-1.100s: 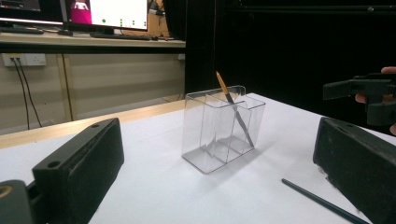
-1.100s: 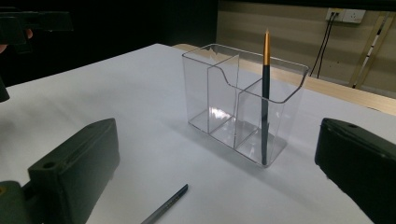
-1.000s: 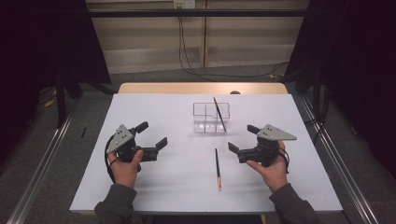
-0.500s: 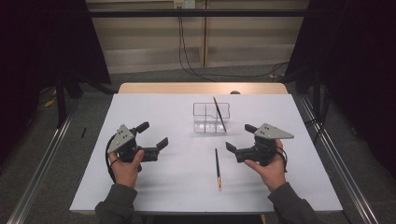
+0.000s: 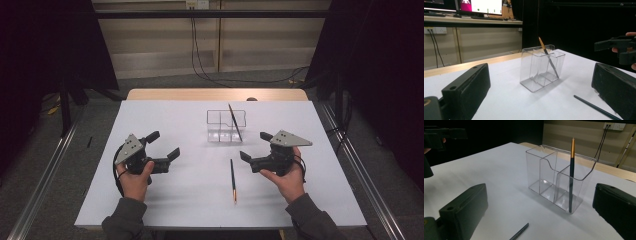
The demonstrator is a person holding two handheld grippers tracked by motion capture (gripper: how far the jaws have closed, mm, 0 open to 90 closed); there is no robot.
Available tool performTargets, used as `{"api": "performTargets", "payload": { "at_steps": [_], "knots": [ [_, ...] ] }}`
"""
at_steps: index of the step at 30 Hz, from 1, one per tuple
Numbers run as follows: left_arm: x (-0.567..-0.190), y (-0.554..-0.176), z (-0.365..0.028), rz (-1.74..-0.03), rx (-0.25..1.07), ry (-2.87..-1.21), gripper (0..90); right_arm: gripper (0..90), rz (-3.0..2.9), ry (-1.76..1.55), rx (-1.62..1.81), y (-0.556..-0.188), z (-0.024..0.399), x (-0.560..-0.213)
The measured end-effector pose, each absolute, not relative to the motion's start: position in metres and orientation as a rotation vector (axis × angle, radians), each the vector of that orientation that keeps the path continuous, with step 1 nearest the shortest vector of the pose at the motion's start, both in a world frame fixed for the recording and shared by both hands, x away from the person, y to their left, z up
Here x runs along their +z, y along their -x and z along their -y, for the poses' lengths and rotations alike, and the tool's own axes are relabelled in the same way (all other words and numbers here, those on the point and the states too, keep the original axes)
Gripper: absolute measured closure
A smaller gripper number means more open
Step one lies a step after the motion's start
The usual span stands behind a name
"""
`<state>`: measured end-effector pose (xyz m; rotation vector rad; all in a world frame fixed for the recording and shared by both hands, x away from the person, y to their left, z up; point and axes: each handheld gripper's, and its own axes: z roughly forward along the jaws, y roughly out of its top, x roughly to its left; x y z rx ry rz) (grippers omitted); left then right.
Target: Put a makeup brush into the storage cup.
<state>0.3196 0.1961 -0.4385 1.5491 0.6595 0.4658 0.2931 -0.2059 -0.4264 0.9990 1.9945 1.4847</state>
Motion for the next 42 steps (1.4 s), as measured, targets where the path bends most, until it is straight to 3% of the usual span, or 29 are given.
{"api": "performTargets", "payload": {
  "at_steps": [42],
  "knots": [
    [-0.443, -0.321, -0.186, -0.651, 0.438, -1.558, 1.9, 0.0, -2.148, -1.055, 1.388, -0.299, 0.19, -0.426]
  ]
}}
